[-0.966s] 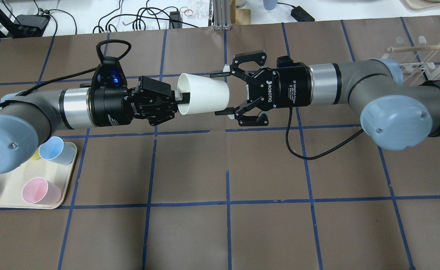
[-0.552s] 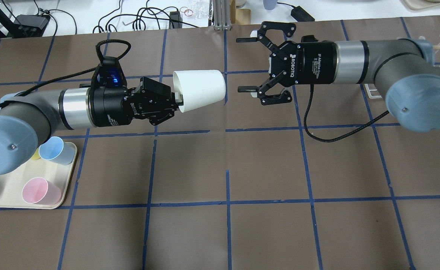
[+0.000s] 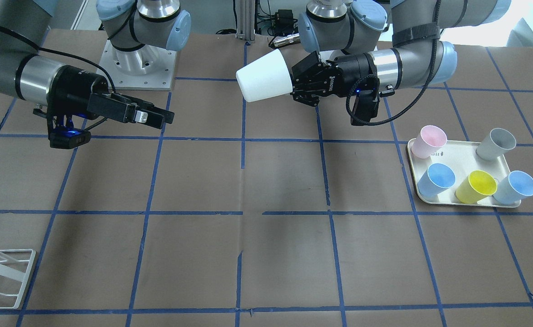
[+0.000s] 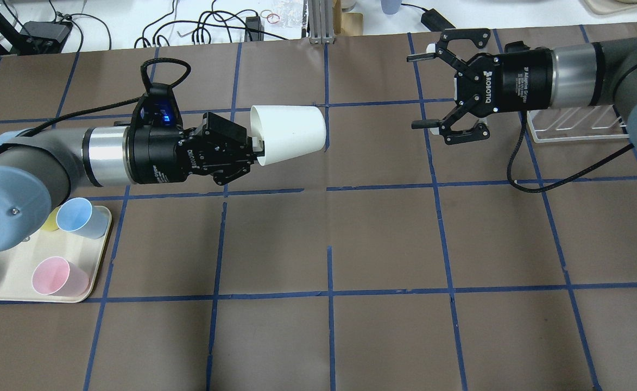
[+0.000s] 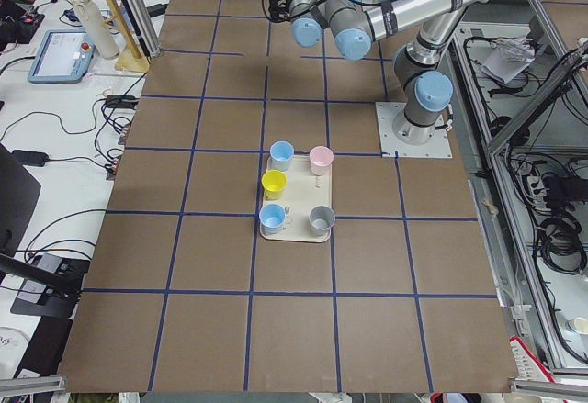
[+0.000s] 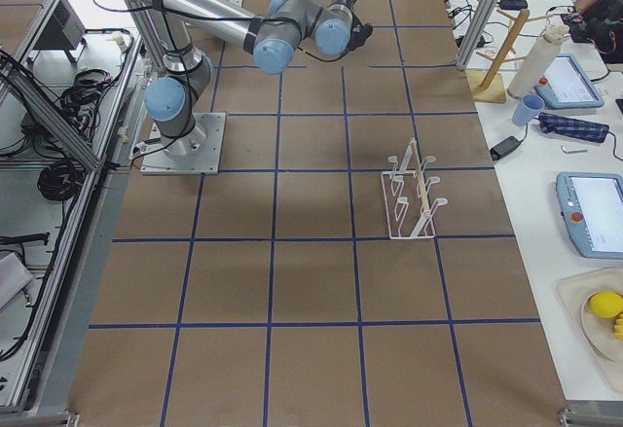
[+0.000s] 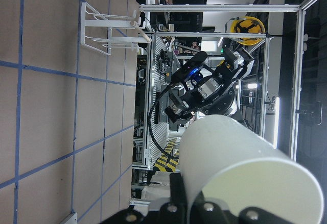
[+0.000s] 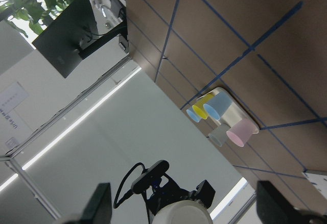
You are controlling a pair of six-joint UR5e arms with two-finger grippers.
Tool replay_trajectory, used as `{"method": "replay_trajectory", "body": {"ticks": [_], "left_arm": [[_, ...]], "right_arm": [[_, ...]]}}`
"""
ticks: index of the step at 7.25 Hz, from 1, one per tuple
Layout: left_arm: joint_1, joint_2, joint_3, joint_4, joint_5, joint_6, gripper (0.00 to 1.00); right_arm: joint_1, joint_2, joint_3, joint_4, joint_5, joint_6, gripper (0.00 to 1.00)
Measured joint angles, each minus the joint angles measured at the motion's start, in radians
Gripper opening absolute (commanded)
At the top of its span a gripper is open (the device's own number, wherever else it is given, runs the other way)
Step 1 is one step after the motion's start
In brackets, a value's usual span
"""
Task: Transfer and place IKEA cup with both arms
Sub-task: 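Open the right gripper and withdraw it while the left gripper holds the cup, then lower the white cup onto the tray with the left gripper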
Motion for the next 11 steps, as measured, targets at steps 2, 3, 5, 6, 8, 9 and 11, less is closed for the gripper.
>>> {"method": "replay_trajectory", "body": {"ticks": [2,3,5,6,8,9,11], "left_arm": [[0.047,-0.004,0.006,0.100,0.224,-0.092,0.00],[0.080,-0.007,0.008,0.152,0.367,-0.121,0.00],[0.143,-0.001,0.019,0.271,0.700,-0.155,0.00],[0.171,0.010,0.029,0.320,0.873,-0.160,0.00],[0.211,0.060,0.056,0.334,1.149,-0.131,0.00],[0.261,0.083,0.062,0.323,1.227,-0.062,0.00],[0.453,0.097,0.069,0.313,1.289,0.166,0.00]], "right_arm": [[-0.002,-0.056,-0.071,0.001,-0.271,0.070,1.00],[0.001,-0.094,-0.086,0.002,-0.407,0.081,1.00],[0.030,-0.157,-0.097,-0.001,-0.674,0.081,1.00],[0.077,-0.172,-0.098,-0.012,-0.808,0.077,1.00],[0.211,-0.170,-0.092,-0.077,-1.033,0.041,1.00],[0.261,-0.174,-0.089,-0.096,-1.092,-0.009,1.00],[0.321,-0.197,-0.078,-0.101,-1.140,-0.084,1.00]]}}
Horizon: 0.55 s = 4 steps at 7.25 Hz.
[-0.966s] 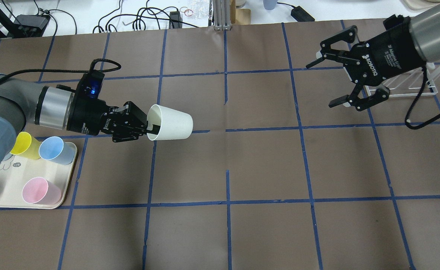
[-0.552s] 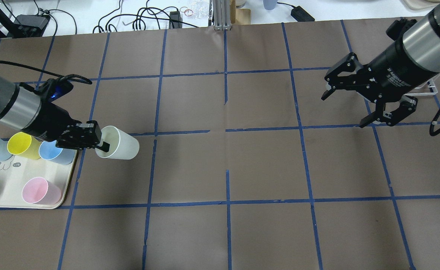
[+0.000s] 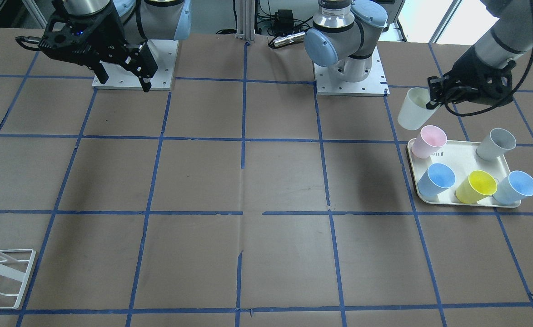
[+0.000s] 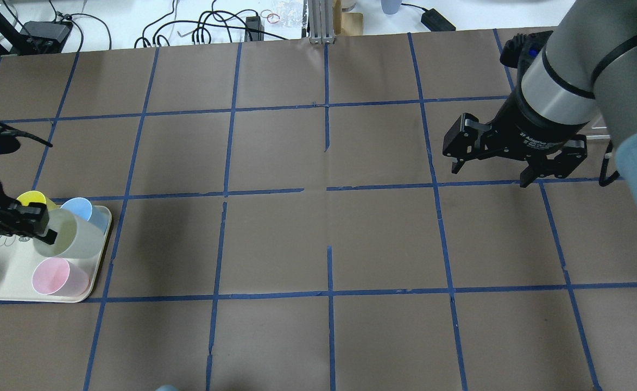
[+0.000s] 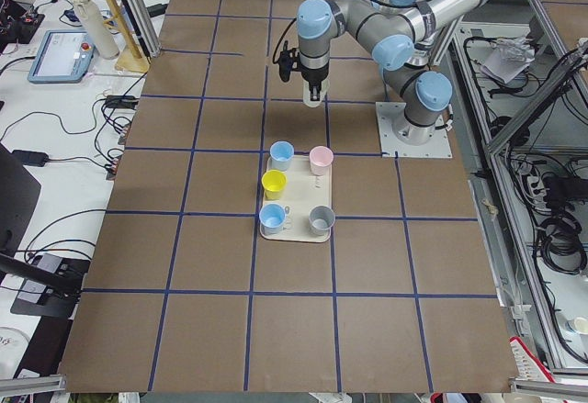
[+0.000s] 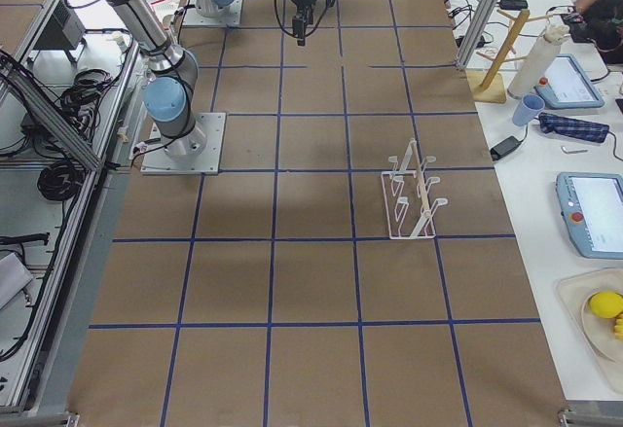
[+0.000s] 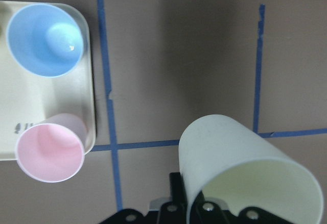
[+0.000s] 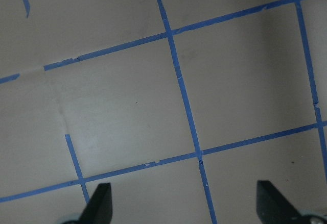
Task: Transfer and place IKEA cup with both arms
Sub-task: 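Lower the white cup onto the tray with the left gripper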
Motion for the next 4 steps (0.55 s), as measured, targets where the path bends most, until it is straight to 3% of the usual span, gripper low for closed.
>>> {"method": "replay_trajectory", "body": {"ticks": [2,4], "left_arm": [[0.172,-0.039,0.006,0.028,0.034,0.221,0.00],[0.234,-0.116,0.023,0.096,0.042,0.361,0.00]], "right_arm": [[0.024,-0.009,0.016,-0.001,-0.006,-0.018,1.00],[0.013,-0.009,0.017,-0.008,-0.008,-0.079,1.00]]}}
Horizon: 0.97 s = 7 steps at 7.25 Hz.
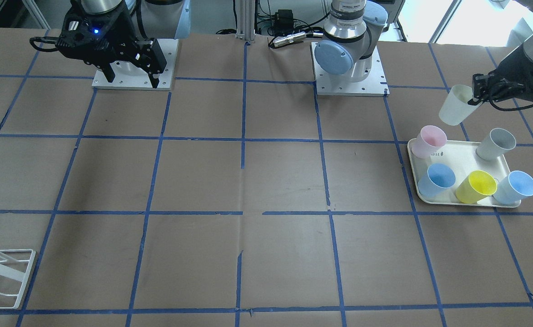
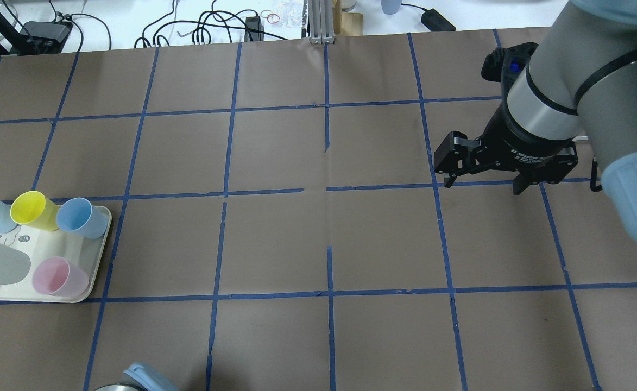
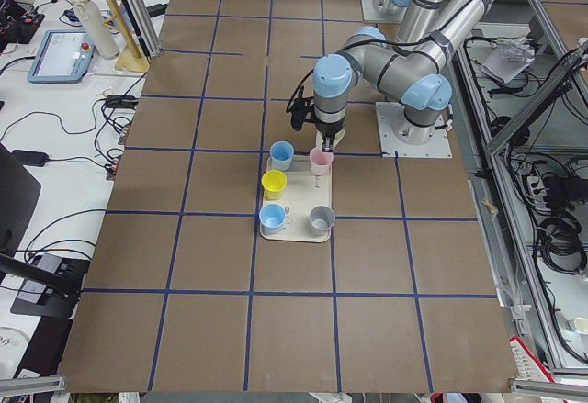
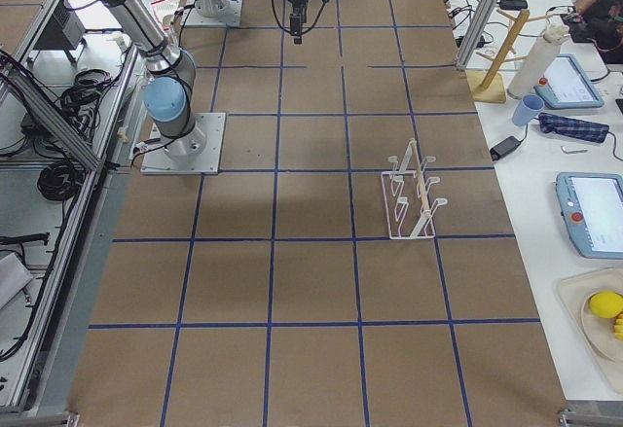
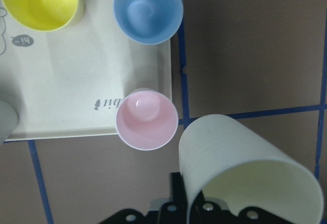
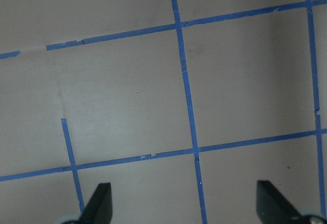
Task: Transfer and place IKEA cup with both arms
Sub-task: 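Lower the white cup onto the tray with the left gripper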
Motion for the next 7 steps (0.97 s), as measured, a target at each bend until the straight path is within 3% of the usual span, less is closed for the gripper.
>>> {"method": "replay_trajectory", "body": {"ticks": [3,7], "left_arm": [[0.045,-0.137,0.051,0.068,0.004,0.153,0.00],[0.061,-0.271,0.037,0.189,0.017,0.172,0.00]], "right_arm": [[-0.062,0.000,0.001,-0.001,0.007,-0.074,1.00],[-0.078,-0.014,-0.004,0.014,0.000,-0.088,1.00]]}}
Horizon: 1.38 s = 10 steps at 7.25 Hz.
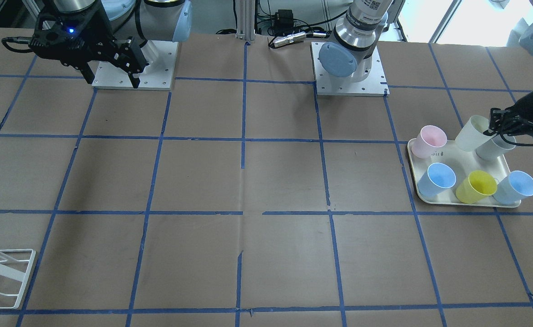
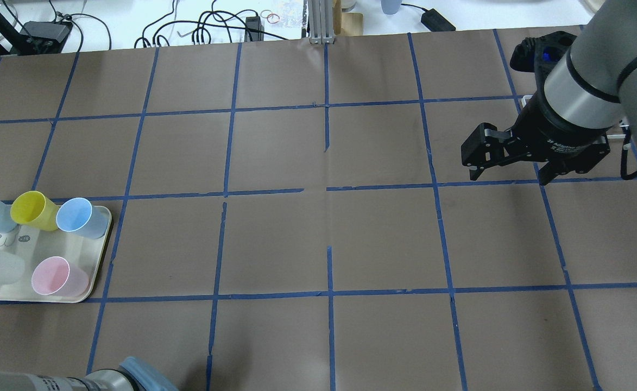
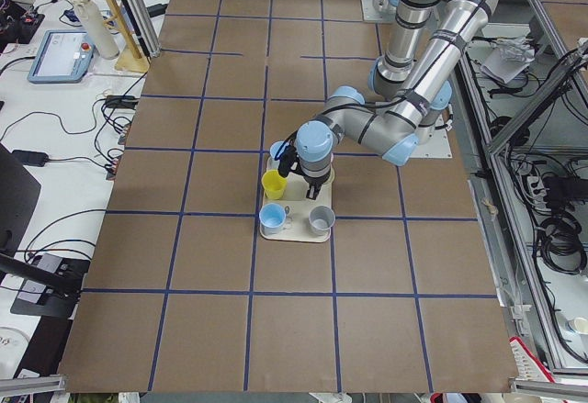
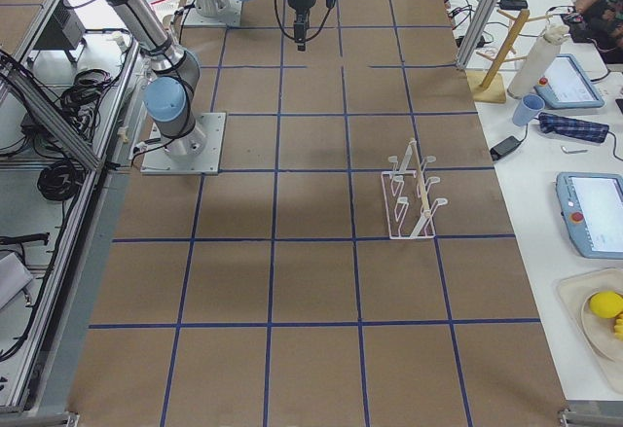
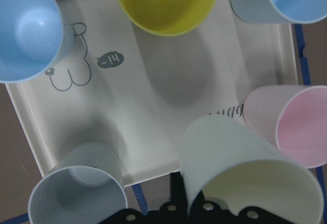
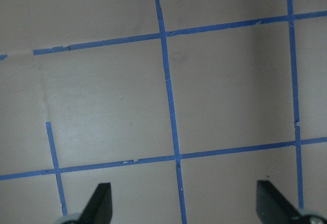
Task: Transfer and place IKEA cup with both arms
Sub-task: 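Lower the white cup onto the tray with the left gripper, then open the left gripper to release the cup upright on the tray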
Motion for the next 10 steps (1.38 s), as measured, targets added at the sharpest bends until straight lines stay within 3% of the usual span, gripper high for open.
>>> {"method": "replay_trajectory", "body": {"ticks": [10], "left_arm": [[0.000,-0.062,-0.045,0.085,0.032,-0.005,0.00]], "right_arm": [[0.002,-0.006,-0.005,0.006,0.001,0.001,1.00]]}}
